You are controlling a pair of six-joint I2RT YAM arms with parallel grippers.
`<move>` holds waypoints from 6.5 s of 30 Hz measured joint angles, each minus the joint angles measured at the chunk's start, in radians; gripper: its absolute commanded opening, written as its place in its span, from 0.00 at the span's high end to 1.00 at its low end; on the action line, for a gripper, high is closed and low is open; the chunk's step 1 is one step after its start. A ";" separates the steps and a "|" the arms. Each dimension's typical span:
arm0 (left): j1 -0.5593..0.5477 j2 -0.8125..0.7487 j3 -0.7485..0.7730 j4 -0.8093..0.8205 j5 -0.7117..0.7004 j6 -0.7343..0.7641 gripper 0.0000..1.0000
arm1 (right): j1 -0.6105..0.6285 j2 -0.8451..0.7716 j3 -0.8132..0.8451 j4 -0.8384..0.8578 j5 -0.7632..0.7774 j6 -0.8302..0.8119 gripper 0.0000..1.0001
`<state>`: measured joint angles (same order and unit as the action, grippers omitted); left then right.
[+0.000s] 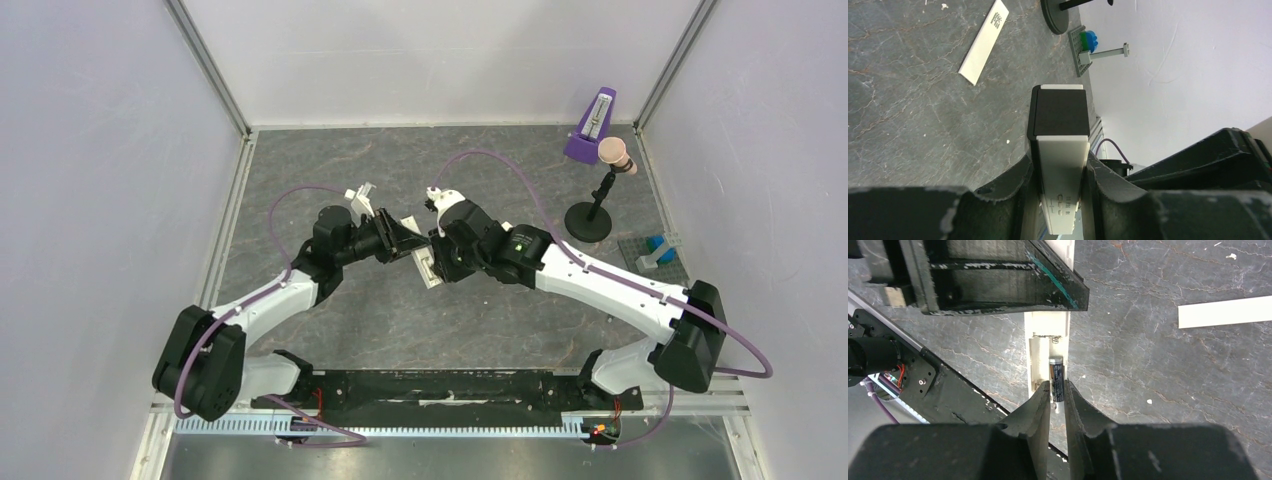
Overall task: Load the batteries into the remote control
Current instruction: Load the battery into the remote control.
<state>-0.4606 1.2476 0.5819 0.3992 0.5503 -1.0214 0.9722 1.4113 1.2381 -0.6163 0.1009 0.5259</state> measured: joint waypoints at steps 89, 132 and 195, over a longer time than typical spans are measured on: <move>0.029 0.016 0.110 0.201 -0.023 -0.647 0.98 | -0.105 -0.439 -0.518 0.827 0.079 0.497 0.17; 0.029 -0.018 0.098 0.155 -0.021 -0.637 0.98 | -0.132 -0.409 -0.531 0.892 0.005 0.588 0.33; 0.037 -0.050 0.151 -0.045 0.011 -0.042 0.98 | -0.173 -0.461 -0.472 0.677 0.021 0.481 0.26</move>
<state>-0.4236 1.1973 0.7326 0.3546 0.5610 -1.0637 0.7994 0.9501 0.7662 0.0608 0.1215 1.0065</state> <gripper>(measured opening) 0.358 0.761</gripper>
